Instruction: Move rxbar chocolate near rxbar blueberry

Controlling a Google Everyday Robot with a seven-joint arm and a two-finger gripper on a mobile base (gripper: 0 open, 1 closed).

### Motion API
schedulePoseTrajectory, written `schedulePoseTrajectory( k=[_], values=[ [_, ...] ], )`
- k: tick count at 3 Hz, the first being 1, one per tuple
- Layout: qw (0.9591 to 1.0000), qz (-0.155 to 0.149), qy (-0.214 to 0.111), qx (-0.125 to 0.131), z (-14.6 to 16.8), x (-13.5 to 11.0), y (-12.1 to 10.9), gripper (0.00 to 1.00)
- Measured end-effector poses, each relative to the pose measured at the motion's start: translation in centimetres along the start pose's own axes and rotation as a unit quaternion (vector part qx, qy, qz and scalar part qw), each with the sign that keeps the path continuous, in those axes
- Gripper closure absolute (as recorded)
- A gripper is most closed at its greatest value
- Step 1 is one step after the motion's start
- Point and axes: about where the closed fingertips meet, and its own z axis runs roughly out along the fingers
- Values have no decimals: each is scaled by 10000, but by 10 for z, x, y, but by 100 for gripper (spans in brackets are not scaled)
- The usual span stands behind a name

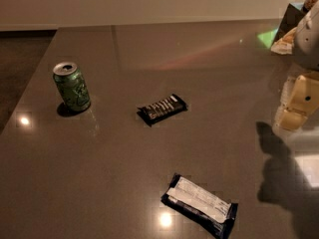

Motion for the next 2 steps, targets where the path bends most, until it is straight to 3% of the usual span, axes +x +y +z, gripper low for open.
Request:
schedulePoseTrajectory(
  k=[2],
  values=[
    [10000, -16, -66, -21, 7, -6, -10, 0]
  ],
)
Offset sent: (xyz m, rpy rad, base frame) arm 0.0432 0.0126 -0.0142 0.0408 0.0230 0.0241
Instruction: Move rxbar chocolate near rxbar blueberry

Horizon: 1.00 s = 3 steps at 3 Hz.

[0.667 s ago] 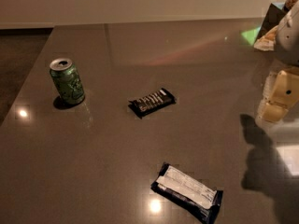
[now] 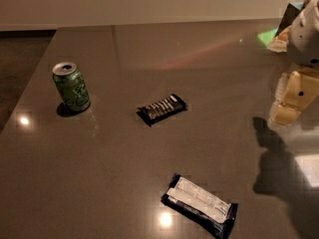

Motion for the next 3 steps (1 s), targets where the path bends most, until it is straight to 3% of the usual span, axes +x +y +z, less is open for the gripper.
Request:
schedulePoseTrajectory(
  k=[3],
  values=[
    [9968, -536, -409, -437, 81, -58, -63, 0]
  ],
)
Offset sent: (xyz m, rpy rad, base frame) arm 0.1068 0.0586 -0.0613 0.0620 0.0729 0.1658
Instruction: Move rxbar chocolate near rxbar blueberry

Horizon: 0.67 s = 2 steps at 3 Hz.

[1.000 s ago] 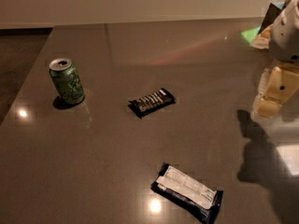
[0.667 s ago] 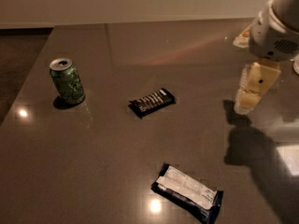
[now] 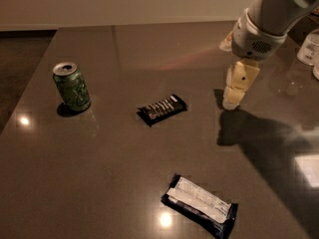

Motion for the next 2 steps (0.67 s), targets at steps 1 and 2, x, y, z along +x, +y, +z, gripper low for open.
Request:
schedulePoseTrajectory(
  k=[1, 2],
  values=[
    [9997, -128, -165, -140, 22, -11, -19, 0],
    [9979, -305, -413, -393, 42, -27, -18, 0]
  ],
)
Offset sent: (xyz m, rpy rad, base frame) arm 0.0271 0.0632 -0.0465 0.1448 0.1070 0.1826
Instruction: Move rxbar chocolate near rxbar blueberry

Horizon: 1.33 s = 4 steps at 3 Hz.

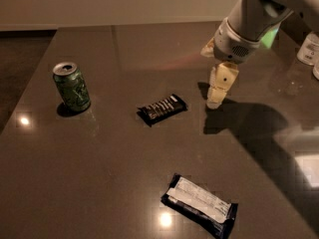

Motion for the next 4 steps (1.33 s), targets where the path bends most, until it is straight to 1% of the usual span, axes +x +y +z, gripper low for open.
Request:
schedulePoseTrajectory(
  k=[1, 2, 3, 4],
  values=[
    [9993, -296, -125, -202, 20, -20, 8, 0],
    [9970, -677, -80, -376, 43, -40, 22, 0],
    [9923, -1049, 54, -651, 75, -57, 35, 0],
    [9883, -1247, 61, -882, 87, -68, 41, 3]
  ],
)
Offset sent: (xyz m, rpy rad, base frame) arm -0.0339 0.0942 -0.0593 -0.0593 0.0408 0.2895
